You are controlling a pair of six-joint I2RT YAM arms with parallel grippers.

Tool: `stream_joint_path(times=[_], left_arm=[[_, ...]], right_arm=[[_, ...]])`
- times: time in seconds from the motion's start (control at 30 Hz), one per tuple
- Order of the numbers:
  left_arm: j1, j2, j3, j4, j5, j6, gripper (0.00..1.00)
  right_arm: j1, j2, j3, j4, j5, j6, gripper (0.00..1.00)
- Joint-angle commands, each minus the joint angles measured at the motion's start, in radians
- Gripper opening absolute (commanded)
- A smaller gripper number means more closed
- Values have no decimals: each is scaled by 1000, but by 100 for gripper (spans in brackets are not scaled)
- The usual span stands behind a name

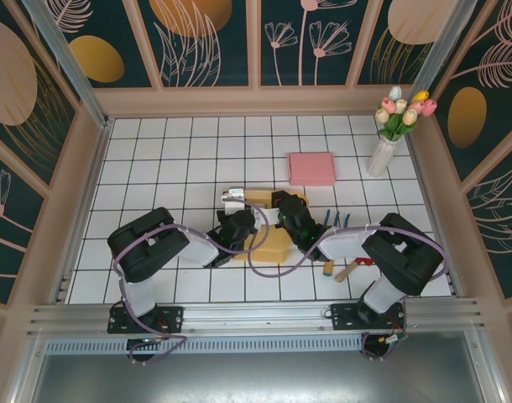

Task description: Fold the paper box

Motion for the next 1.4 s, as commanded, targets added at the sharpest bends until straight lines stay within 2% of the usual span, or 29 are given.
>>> stream_joint_path(times=[0.0,0.13,0.33,0.37,0.47,0.5,0.6,0.77,1.03,1.2,1.37], left_arm=[[23,-24,-50,-17,46,5,41],[23,-12,-85,27,109,-16,42],[23,72,-50,23,90,-35,40],[24,84,-35,7,75,-40,36],[23,103,7,-63,5,-74,13],[23,105,17,-94,-30,-93,9],[24,99,26,-128,-72,-114,6],[23,86,0,-92,-47,-100,5],[23,73,-39,-38,-29,-76,5],[23,68,-53,-18,-19,-61,5],[23,54,-84,6,-12,-63,5]], right_arm=[[10,34,-24,-98,-30,39,0],[10,39,-23,-98,-31,42,0],[15,45,-27,-92,-31,51,0],[16,47,-29,-88,-32,50,0],[16,51,-30,-80,-29,48,0],[16,51,-31,-76,-27,48,0],[17,47,-29,-73,-29,47,0],[19,28,-27,-73,-34,66,0],[22,-71,12,-184,-108,169,17],[23,-149,49,-305,-151,244,33],[21,-244,83,-445,-211,330,37]])
